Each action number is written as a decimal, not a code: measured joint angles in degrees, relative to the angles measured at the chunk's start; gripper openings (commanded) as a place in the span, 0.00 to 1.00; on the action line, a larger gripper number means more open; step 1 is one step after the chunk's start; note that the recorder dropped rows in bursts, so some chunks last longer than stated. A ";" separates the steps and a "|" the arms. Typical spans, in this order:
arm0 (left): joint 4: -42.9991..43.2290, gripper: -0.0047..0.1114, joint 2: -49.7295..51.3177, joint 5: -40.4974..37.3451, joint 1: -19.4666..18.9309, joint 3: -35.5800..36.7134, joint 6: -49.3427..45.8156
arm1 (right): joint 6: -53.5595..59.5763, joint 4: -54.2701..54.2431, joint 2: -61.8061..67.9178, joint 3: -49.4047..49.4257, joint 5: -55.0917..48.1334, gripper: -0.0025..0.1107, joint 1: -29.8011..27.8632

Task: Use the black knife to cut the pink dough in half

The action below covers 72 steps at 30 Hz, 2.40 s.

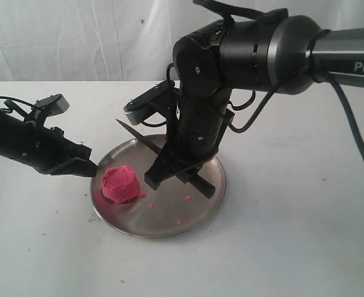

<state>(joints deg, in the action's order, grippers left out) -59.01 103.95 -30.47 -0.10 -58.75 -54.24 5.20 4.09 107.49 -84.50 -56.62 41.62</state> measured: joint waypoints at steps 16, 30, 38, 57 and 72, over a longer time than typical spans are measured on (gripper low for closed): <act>0.01 0.04 4.07 6.48 3.25 -0.59 0.10 | 0.00 0.00 0.00 0.00 0.58 0.02 0.00; -1.53 0.04 6.27 8.42 7.14 -1.21 0.22 | 0.00 0.00 -1.61 0.00 1.03 0.02 0.00; -2.83 0.04 6.27 11.73 11.35 -1.21 0.22 | 0.00 -0.12 -2.17 0.00 0.06 0.02 0.00; 6.06 0.04 -4.01 7.72 6.07 -1.21 5.71 | 0.44 -2.98 -2.04 0.00 -5.38 0.02 0.71; 3.98 0.04 -4.16 6.82 6.17 -1.21 5.84 | 1.74 -3.59 3.40 0.00 -6.89 0.02 2.31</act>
<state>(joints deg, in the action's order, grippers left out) -55.04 99.80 -23.65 6.07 -59.96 -48.40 6.94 0.50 110.89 -84.50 -63.51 43.93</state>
